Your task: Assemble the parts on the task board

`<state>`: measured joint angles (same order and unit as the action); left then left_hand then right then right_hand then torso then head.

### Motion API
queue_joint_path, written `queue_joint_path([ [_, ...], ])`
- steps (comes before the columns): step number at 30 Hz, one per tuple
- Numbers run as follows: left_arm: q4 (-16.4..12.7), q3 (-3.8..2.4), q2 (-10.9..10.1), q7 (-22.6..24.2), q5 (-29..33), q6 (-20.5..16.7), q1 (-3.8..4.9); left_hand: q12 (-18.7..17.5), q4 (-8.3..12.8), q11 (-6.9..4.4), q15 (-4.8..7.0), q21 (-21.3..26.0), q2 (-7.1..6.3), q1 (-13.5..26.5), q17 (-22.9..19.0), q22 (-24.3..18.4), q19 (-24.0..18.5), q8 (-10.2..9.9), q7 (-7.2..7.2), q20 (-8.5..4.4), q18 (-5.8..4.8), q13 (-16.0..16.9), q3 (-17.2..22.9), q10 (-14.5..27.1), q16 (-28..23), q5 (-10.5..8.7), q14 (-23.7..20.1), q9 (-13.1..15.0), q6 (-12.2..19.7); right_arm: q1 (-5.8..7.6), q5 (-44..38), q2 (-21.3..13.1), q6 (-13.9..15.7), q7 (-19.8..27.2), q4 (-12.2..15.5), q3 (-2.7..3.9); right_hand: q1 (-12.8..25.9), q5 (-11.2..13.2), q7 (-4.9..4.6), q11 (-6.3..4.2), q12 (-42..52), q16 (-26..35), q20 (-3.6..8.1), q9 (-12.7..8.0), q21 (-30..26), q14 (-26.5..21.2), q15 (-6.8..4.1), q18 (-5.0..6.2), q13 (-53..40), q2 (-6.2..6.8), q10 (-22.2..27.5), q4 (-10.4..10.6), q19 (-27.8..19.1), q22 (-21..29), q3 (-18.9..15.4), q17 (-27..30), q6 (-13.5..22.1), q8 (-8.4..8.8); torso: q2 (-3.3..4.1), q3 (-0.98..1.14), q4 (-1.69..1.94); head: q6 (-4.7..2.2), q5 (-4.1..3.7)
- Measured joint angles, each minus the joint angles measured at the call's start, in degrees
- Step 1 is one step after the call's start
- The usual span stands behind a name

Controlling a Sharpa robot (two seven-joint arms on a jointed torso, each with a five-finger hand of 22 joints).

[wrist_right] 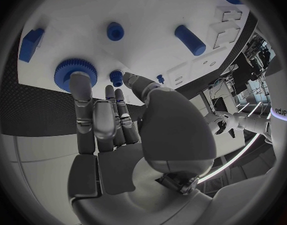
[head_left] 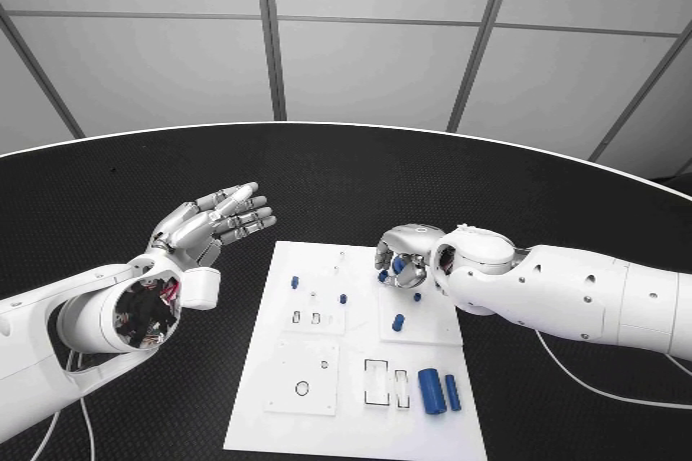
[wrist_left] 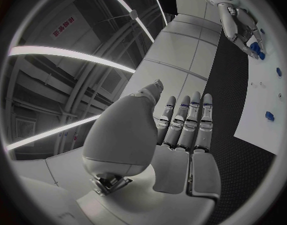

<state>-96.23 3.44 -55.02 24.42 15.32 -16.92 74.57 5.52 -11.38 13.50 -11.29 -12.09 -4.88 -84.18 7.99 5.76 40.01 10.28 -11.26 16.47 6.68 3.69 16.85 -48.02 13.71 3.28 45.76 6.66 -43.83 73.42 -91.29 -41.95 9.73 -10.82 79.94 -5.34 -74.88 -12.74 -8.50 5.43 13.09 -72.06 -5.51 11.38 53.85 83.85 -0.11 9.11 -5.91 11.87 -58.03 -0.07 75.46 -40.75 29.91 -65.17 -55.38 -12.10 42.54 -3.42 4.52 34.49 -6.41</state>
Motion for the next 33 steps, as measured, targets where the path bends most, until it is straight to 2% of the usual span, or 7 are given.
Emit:
queue_joint_path([
  [4, 0.0, 0.0, 0.0, 0.0, 0.0, 0.0, 0.0, 0.0, 0.0, 0.0, 0.0, 0.0, -0.07, 0.1, 0.0, 0.0, 0.0, 0.0, 0.0, 0.0, 0.0, 0.0, 0.0, 0.0, 0.0, 0.0, 0.0, 0.0, 0.0, 0.0, 0.0, 0.1, -0.2, 0.0, -0.1, 0.0, 0.0, 0.0, -0.19, -0.22, 0.0, 0.0, 0.0, 0.1, 0.3, 0.0, 0.0, 0.0, 0.0, 0.0, -0.2, 0.0, 0.0, -0.2, 0.3, 0.0, -0.2, 0.0, 0.13, -0.07, 0.1, -0.13, -0.13],
  [7, 0.0, 0.0, 0.0, -0.1, 0.0, 0.0, 0.0, 0.0, 0.0, 0.0, 0.0, 0.0, -0.23, 0.2, 0.0, 0.0, 0.0, 0.0, 0.0, 0.0, 0.0, 0.0, 0.0, 0.0, 0.0, 0.0, 0.0, -0.1, 0.0, 0.0, 0.0, 0.2, -0.3, 0.0, -0.4, 0.0, 0.0, 0.0, 0.0, -0.14, 0.3, -0.4, 0.0, 0.2, 0.3, 0.0, 0.0, 0.0, 0.0, 0.0, -0.6, 0.2, 0.0, -0.4, 0.5, -0.3, -0.4, -0.28, 0.18, -0.14, 0.16, -0.14, -0.2],
  [17, 0.0, 0.0, 0.0, -0.2, 0.0, 0.1, 0.01, 0.0, 0.0, 0.0, 0.0, 0.0, -0.23, 0.2, 0.0, 0.0, 0.0, 0.0, -0.2, 0.0, 0.0, 0.0, 0.0, 0.0, 0.0, 0.0, 0.0, 0.0, 0.2, 0.0, 0.0, 0.7, 0.2, 0.2, -1.2, 0.0, 0.0, 0.2, 0.23, -0.63, 1.3, -1.1, 0.22, 0.7, 1.1, 0.0, 0.0, 0.01, 0.0, -0.02, -2.4, 0.8, 0.2, -1.4, 1.6, -0.7, -1.1, -0.96, 0.41, -0.14, 0.25, -0.06, -0.09],
  [19, 0.0, 0.0, 0.0, -0.2, 0.0, 0.1, 0.01, 0.0, 0.0, 0.0, 0.0, 0.0, -0.23, 0.2, 0.0, 0.0, 0.0, 0.0, -0.2, 0.0, 0.06, 0.0, 0.0, 0.0, 0.0, 0.0, 0.0, 0.0, 0.2, 0.0, 0.0, 0.8, 0.2, 0.1, -1.3, -0.01, -0.5, 0.2, 0.41, -0.81, 1.6, -1.5, 0.4, 0.9, 1.3, 0.0, 0.0, 0.01, -0.1, -0.46, -2.9, 0.7, 0.4, -1.7, 1.9, -0.9, -1.2, -1.12, 0.44, -0.14, 0.25, -0.02, -0.08],
  [20, 0.0, 0.0, 0.0, -0.2, 0.0, 0.1, 0.01, 0.0, 0.0, 0.0, 0.0, 0.0, -0.23, 0.2, 0.0, 0.0, 0.0, 0.0, -0.2, 0.0, 0.58, 0.0, 0.0, 0.0, 0.0, 0.0, 0.0, 0.0, 0.2, 0.0, 0.0, 0.8, 0.2, 0.1, -1.4, -0.01, -0.5, 0.2, 0.41, -0.82, 1.6, -1.5, 0.4, 0.9, 1.3, 0.0, 0.0, 0.01, -0.1, -0.46, -2.9, 0.6, 0.4, -1.7, 2.1, -0.9, -1.2, -1.12, 0.47, -0.14, 0.25, 0.01, -0.05],
  [33, 0.0, 0.0, -0.1, -0.3, 0.0, 0.1, 0.01, 0.0, 0.2, 0.0, 0.0, 0.0, -0.23, 0.2, 0.0, 0.0, 0.0, 0.0, -0.2, 0.0, 0.6, 0.0, 0.2, 0.0, 0.0, 0.0, 0.0, 0.0, 0.2, -0.01, 0.0, 0.5, 0.4, -0.2, -1.2, -0.01, -1.3, 0.2, 0.83, -1.34, 2.5, -2.4, 0.81, 2.2, 1.9, 0.2, -0.21, 0.02, -0.3, -1.29, -4.6, -0.2, 0.8, -2.7, 3.9, -1.4, -2.9, -2.67, 0.58, -0.2, 0.31, 0.25, 0.04],
])
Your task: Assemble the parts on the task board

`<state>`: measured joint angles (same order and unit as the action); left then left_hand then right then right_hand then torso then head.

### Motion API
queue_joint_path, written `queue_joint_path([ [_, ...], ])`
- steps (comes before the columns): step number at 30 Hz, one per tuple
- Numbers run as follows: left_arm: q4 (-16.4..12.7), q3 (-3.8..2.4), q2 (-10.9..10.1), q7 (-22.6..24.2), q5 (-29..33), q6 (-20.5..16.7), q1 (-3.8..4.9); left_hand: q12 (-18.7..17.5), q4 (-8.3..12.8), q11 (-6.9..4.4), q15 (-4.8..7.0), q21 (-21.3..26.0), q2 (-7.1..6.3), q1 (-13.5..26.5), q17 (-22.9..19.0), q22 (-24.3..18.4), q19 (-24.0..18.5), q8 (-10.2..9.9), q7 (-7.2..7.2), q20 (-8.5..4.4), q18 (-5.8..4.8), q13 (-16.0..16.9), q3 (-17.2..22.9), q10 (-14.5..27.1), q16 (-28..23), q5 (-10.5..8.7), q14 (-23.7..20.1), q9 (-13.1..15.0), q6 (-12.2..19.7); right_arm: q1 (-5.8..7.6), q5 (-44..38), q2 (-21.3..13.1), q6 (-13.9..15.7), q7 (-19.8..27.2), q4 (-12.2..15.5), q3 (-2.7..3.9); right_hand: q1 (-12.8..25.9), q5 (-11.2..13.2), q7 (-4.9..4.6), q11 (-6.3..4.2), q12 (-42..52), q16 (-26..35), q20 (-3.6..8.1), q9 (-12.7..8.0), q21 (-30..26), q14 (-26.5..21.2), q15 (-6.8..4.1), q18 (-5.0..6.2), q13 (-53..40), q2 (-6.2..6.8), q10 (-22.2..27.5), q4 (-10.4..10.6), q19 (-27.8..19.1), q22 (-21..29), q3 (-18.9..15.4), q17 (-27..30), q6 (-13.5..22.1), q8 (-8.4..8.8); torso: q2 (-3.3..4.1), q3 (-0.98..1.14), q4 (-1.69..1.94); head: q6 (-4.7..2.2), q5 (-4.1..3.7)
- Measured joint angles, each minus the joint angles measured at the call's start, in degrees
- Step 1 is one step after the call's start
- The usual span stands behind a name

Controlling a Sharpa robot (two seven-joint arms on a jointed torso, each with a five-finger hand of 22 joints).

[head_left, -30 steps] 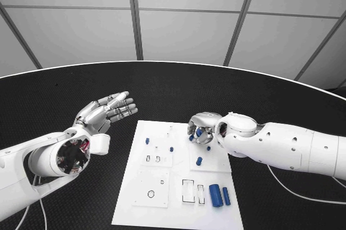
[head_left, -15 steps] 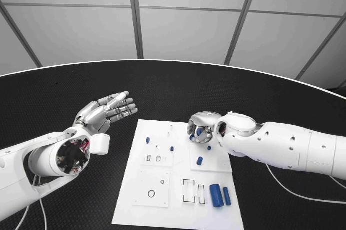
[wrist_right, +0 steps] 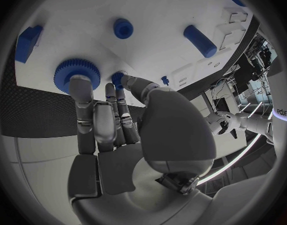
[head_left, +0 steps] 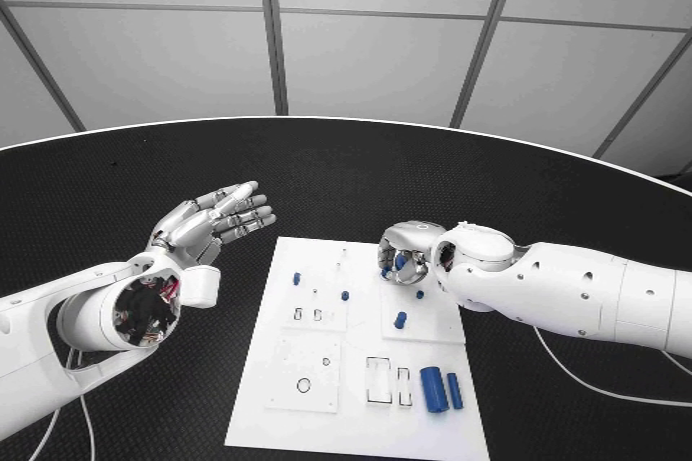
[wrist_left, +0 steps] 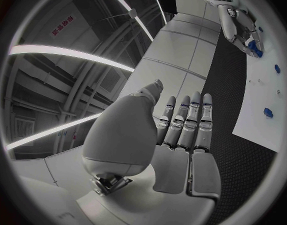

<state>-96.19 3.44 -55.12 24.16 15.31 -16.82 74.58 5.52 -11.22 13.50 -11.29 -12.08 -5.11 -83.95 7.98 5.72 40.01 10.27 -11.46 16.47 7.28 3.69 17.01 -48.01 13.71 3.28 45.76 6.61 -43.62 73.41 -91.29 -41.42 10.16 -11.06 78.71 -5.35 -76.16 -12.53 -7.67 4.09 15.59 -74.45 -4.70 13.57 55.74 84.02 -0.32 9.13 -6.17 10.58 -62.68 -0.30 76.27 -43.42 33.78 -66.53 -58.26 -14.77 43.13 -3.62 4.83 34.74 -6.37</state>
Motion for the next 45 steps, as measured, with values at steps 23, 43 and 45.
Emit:
queue_joint_path([
  [23, 0.2, 0.0, 0.1, 0.0, 0.0, -0.1, 0.0, -0.2, 0.2, 0.0, 0.0, 0.0, 0.0, 0.0, 0.0, 0.0, 0.0, -0.3, 0.0, 0.0, -0.09, 0.0, 0.2, 0.0, 0.0, 0.0, 0.0, 0.0, 0.0, 0.0, -0.6, 0.0, 8.0, -0.2, 2.4, 1.29, -1.1, 0.0, 0.23, -0.67, 0.9, -0.9, 0.61, 2.0, 1.4, 0.0, -0.77, 0.03, -0.7, -1.05, -2.4, -1.2, 0.6, -1.7, 1.2, -0.7, -1.0, -1.77, 0.12, -0.19, 0.2, -0.59, -0.09],
  [43, -0.5, -0.01, 0.0, 0.0, 0.0, 0.0, 0.14, -0.2, 0.2, 0.0, 0.0, 0.0, 0.0, 0.0, 0.0, -0.1, 0.0, -0.3, 0.0, 0.0, -0.1, 0.0, 0.2, 0.0, 0.0, 0.0, 0.0, 0.0, 0.0, 1.12, -3.3, 6.4, 9.5, -2.1, -3.9, 2.13, -1.1, 0.1, 0.0, -0.49, 0.8, -1.1, 0.61, 2.1, 1.4, 0.0, -0.76, 0.03, -0.8, -1.04, -2.5, -1.4, 0.6, -1.8, 1.3, -0.8, -1.2, -1.76, 0.68, -0.62, 0.91, -1.03, -0.07],
  [45, -0.6, -0.01, 0.0, 0.0, 0.0, 0.0, 0.22, -0.2, 0.2, 0.0, 0.0, 0.0, 0.0, 0.0, 0.0, -0.1, 0.0, -0.3, 0.0, 0.0, -0.11, 0.0, 0.2, 0.0, 0.0, 0.0, 0.0, 0.0, 0.0, 1.16, -3.3, 6.9, 9.1, -2.1, -4.3, 2.13, -1.1, 0.1, 0.0, -0.49, 0.8, -1.1, 0.61, 2.2, 1.4, 0.0, -0.76, 0.03, -0.8, -1.04, -2.5, -1.4, 0.6, -1.8, 1.3, -0.8, -1.2, -1.76, 0.75, -0.7, 1.02, -1.03, -0.08],
])
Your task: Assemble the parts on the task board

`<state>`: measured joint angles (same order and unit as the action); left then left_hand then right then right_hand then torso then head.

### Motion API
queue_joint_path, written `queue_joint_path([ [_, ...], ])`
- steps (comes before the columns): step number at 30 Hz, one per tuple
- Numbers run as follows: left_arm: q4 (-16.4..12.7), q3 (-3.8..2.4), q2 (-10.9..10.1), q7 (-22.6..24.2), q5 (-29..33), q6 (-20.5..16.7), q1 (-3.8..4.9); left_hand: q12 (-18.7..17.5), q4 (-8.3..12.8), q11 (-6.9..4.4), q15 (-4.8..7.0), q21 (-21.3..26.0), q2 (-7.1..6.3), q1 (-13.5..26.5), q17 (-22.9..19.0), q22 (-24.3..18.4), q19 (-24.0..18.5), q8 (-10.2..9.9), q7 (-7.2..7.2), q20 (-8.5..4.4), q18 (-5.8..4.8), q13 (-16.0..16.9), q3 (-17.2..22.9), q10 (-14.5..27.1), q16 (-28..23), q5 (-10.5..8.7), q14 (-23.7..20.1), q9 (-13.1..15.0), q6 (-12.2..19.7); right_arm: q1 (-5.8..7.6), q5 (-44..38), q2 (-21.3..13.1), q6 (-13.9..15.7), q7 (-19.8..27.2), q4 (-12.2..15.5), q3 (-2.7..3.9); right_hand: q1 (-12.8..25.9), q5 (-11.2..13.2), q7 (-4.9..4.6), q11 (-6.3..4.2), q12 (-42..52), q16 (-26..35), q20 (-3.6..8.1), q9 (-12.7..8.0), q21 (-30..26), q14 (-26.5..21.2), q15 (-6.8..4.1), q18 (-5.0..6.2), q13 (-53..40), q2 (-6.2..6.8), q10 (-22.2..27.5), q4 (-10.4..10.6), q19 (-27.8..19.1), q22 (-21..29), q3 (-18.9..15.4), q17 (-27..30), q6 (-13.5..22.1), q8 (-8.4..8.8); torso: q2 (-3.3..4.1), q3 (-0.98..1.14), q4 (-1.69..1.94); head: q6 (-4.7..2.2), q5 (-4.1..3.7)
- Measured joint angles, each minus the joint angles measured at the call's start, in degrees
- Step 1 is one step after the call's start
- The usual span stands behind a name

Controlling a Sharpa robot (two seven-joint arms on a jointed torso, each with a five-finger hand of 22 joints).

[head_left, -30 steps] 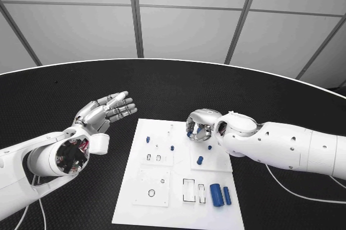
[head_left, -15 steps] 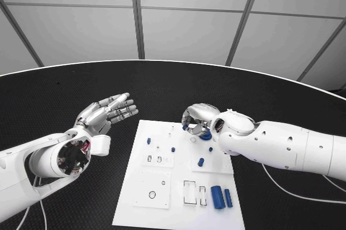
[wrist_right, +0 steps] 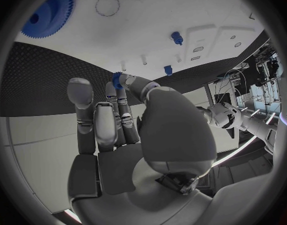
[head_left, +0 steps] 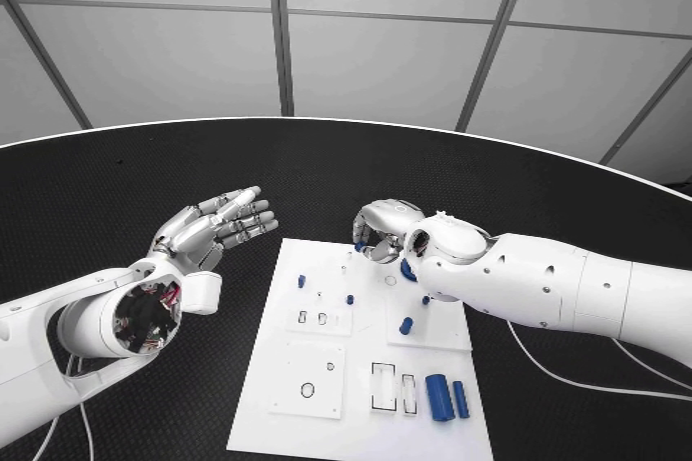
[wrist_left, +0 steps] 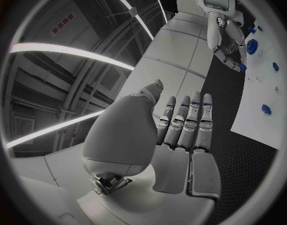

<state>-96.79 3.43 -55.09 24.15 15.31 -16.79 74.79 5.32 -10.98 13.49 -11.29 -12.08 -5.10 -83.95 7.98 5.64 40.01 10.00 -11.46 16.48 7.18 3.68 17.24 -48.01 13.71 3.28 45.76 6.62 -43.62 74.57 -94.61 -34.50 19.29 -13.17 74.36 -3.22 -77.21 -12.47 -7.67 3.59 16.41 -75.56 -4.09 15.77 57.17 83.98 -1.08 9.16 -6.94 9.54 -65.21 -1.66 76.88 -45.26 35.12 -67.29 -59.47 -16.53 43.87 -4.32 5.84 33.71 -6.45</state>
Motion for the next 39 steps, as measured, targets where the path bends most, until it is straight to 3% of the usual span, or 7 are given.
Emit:
queue_joint_path([
  [6, -0.1, 0.0, 0.0, 0.0, 0.0, 0.0, 0.31, 0.0, 0.0, 0.0, 0.0, 0.0, 0.0, 0.0, 0.0, 0.0, 0.0, 0.0, 0.0, 0.0, 0.0, 0.0, 0.0, 0.0, 0.0, 0.0, 0.0, 0.0, 0.0, 0.04, -0.1, 1.0, -0.8, 0.1, -0.8, 0.0, 0.0, 0.0, 0.0, 0.0, 0.0, 0.0, 0.0, 0.2, 0.0, 0.0, 0.0, 0.01, -0.1, 0.0, 0.0, 0.0, 0.0, 0.0, 0.0, 0.0, 0.0, 0.0, 0.2, -0.16, 0.16, -0.05, 0.14],
  [14, -0.1, 0.0, 0.0, -0.1, 0.0, 0.0, 0.64, 0.0, 0.2, 0.0, 0.0, 0.0, 0.0, 0.0, 0.0, -0.1, 0.0, 0.0, 0.0, 0.0, 0.0, 0.0, 0.2, 0.0, 0.0, 0.0, 0.0, -0.1, 0.0, 0.05, -0.1, 1.9, -1.9, 0.1, -1.6, -0.01, 0.0, 0.0, 0.0, 0.03, 0.0, -0.3, 0.0, 0.3, 0.0, 0.0, 0.01, 0.01, -0.1, 0.0, 0.0, 0.0, 0.0, 0.0, 0.0, 0.0, 0.0, -0.23, 0.32, -0.21, 0.25, -0.02, 0.38],
  [39, -0.3, 0.0, 0.0, -0.3, 0.0, 0.3, 1.15, 0.0, 0.4, 0.0, 0.0, 0.0, 0.0, 0.0, 0.0, -0.1, 0.0, 0.0, 0.0, 0.0, -0.01, 0.0, 0.4, 0.0, 0.0, 0.0, 0.0, -0.1, 0.0, 0.05, -0.1, 4.7, -3.5, 0.4, -5.0, -0.04, 0.4, 0.0, 0.0, 0.04, 0.0, -0.3, 0.0, 0.5, 0.0, 0.0, 0.01, 0.01, -0.1, 0.38, 0.0, 0.0, 0.0, 0.3, 0.0, 0.2, 0.0, -0.22, 0.69, -0.12, 0.24, 0.06, 0.74],
])
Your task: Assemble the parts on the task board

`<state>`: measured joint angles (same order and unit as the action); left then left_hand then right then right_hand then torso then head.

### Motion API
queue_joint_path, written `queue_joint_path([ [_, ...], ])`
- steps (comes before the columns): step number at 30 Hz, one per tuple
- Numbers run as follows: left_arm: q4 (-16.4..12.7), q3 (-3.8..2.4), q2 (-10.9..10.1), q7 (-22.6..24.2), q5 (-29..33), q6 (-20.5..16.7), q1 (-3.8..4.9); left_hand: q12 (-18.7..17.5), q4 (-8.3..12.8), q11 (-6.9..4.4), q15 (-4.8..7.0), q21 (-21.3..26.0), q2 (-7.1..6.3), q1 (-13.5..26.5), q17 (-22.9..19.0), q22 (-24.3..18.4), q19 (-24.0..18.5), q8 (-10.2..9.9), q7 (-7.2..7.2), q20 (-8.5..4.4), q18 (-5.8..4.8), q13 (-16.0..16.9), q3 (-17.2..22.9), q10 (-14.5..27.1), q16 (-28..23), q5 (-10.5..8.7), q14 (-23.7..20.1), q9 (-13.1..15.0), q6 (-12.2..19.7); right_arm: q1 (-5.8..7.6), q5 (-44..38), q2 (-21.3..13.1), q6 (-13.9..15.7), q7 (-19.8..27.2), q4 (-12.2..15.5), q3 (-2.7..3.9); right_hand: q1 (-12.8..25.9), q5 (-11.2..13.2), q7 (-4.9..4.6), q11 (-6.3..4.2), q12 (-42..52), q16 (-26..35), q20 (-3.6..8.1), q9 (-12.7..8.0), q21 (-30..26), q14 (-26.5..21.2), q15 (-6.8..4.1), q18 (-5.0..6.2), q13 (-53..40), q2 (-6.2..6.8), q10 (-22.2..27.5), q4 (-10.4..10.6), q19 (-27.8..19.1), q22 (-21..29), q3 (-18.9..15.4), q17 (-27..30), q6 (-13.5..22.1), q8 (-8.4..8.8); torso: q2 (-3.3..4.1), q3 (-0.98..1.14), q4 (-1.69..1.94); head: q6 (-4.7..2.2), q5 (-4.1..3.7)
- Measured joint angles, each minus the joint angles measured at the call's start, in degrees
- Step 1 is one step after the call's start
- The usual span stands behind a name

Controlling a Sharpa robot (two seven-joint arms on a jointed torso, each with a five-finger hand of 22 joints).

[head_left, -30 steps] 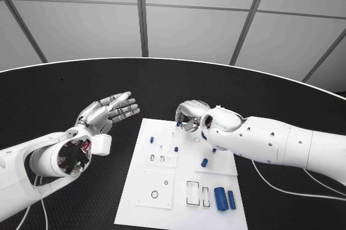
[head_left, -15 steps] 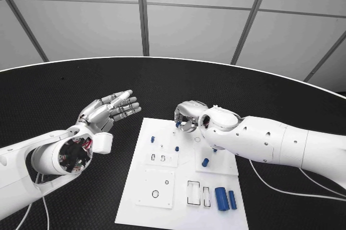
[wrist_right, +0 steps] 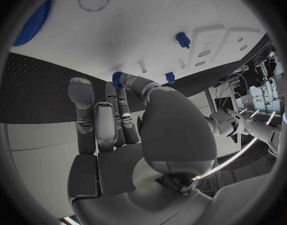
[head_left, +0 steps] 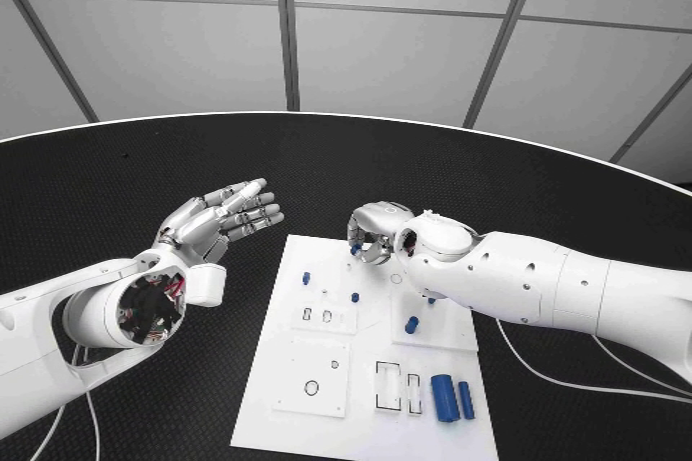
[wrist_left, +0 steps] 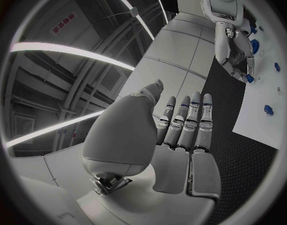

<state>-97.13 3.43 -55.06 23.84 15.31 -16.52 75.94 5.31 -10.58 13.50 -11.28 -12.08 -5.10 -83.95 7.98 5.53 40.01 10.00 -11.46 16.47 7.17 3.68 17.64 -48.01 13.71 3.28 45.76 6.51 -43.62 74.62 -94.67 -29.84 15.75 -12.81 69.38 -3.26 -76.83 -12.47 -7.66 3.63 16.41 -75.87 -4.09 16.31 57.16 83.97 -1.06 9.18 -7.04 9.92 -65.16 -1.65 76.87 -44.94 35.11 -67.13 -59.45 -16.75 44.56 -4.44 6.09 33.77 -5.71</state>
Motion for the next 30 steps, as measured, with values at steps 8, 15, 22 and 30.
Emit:
queue_joint_path([
  [8, 0.0, 0.0, 0.0, -0.1, 0.0, 0.1, 0.05, -0.2, 0.0, 0.0, 0.0, 0.0, 0.0, 0.0, 0.0, 0.0, 0.0, 0.0, 0.0, 0.0, 0.0, 0.0, 0.0, 0.0, 0.0, 0.0, 0.0, 0.0, 0.0, 0.0, 0.0, 0.3, 0.0, 0.3, -0.5, 0.0, 0.8, 0.0, -0.21, 0.31, -0.9, 0.0, 0.0, 0.4, -0.8, 0.0, 0.0, 0.0, 0.1, 0.82, 0.9, 0.4, 0.0, 0.6, 0.0, 0.6, 1.5, 0.26, 0.03, -0.01, -0.03, 0.08, 0.15],
  [15, 0.1, 0.0, 0.0, -0.2, 0.0, 0.1, 0.07, -0.2, 0.0, 0.0, 0.0, 0.0, 0.0, 0.0, 0.0, 0.0, 0.0, -0.2, 0.13, 0.0, 0.0, 0.0, 0.0, 0.0, 0.0, 0.0, 0.0, 0.0, 0.1, 0.0, 0.0, -0.1, -0.4, 0.5, -0.3, -0.01, 3.3, 0.5, -0.79, 2.0, -4.4, 2.0, -1.54, -0.3, -3.0, 0.1, 1.16, 0.01, 1.9, 3.33, 7.1, 1.3, -1.5, 2.7, -0.3, 3.9, 8.8, 4.38, 0.03, -0.01, -0.13, -0.01, 0.26],
  [22, 0.2, 0.0, 0.0, -0.2, 0.0, 0.2, 0.08, -0.2, 0.0, 0.0, 0.0, 0.0, 0.0, 0.0, 0.0, 0.0, 0.0, -0.2, 0.22, 0.0, 0.0, 0.0, 0.0, 0.0, 0.0, 0.0, 0.0, 0.0, 0.2, -0.01, 0.0, -1.5, -0.2, 0.2, 1.2, -0.02, 3.5, 0.8, -0.61, 2.09, -4.4, 2.3, -1.75, 0.0, -3.2, 0.1, 1.16, 0.01, 1.9, 3.46, 7.8, 1.3, -1.8, 2.6, -1.2, 4.7, 9.4, 4.7, 0.02, 0.08, -0.15, -0.04, 0.21],
  [30, 0.5, 0.01, 0.0, -0.3, 0.0, 0.5, 0.07, -0.2, 0.0, 0.0, 0.0, 0.0, 0.0, 0.0, 0.0, 0.0, 0.0, -0.2, 0.22, 0.0, 0.0, 0.0, 0.0, 0.0, 0.0, 0.0, 0.0, 0.0, 0.2, -0.01, 0.7, -7.6, 4.5, -0.6, 8.4, -0.05, 3.8, 0.8, -0.69, 0.8, -0.5, 1.8, -1.23, 1.5, -1.9, 0.0, 0.95, 0.02, 0.6, 3.84, 1.7, 2.8, -1.2, 0.5, -2.2, 3.9, 6.5, 3.27, -0.04, 0.24, -0.24, -0.26, -0.01],
])
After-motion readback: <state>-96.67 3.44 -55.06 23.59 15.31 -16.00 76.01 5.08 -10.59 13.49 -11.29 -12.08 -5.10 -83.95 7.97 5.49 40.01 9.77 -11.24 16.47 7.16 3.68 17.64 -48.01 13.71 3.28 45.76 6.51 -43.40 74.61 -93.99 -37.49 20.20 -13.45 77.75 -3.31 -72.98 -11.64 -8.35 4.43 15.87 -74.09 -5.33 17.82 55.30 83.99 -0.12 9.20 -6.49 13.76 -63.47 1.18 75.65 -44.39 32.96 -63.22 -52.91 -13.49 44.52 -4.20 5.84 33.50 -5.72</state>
